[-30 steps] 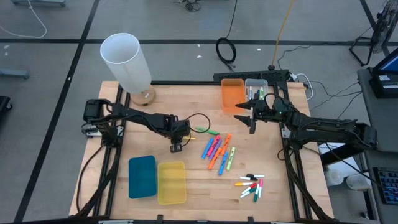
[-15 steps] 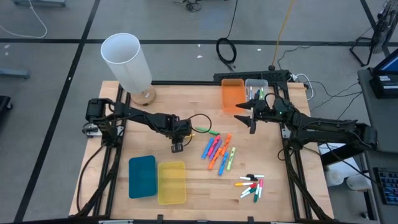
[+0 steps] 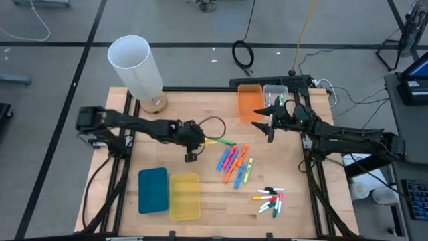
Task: Pick & Place Markers
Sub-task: Put the bottom yellow pen into the orange bin
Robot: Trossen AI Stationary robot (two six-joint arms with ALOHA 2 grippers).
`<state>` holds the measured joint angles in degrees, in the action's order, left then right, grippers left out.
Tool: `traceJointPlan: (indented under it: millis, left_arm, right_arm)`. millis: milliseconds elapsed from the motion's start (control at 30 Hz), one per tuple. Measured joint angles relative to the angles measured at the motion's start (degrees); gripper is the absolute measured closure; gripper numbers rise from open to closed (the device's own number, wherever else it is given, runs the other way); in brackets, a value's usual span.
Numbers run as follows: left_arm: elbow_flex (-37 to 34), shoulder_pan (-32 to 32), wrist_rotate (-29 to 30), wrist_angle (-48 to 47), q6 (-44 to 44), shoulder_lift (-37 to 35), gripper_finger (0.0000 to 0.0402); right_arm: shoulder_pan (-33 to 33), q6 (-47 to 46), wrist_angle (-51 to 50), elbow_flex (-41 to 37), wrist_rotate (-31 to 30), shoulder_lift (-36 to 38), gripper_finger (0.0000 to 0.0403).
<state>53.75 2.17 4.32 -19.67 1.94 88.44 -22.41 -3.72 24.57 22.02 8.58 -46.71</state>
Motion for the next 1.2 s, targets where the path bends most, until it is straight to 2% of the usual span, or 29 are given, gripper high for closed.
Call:
traceJointPlan:
  millis: [233,433,533,600,900,1200]
  left_arm:
    - [0.1,-1.7,0.0,19.4,10.7,-8.2,0.037]
    - [0.1,-1.5,-1.7,31.8,17.2,-8.5,0.037]
    - [0.1,-0.9,-1.7,33.3,17.5,-8.5,0.037]
    - [0.1,-0.7,-1.7,33.7,17.5,-8.5,0.037]
    - [0.1,0.7,-1.3,33.1,16.5,-8.5,0.0372]
    - [0.1,0.8,-1.3,31.9,16.3,-8.6,0.0371]
  right_arm:
    - [1.3,-0.8,3.4,0.0,-3.6,-4.0,0.0149]
    - [5.9,1.5,22.4,0.0,-4.1,-12.9,0.0149]
    - [7.9,3.1,32.6,0.2,-4.1,-17.6,0.0149]
    - [9.0,3.8,35.3,1.4,-4.1,-20.6,0.0149]
    - [14.8,5.2,35.2,10.2,-3.9,-31.1,0.0149]
    - [18.9,10.4,35.0,16.0,-4.0,-34.2,0.0149]
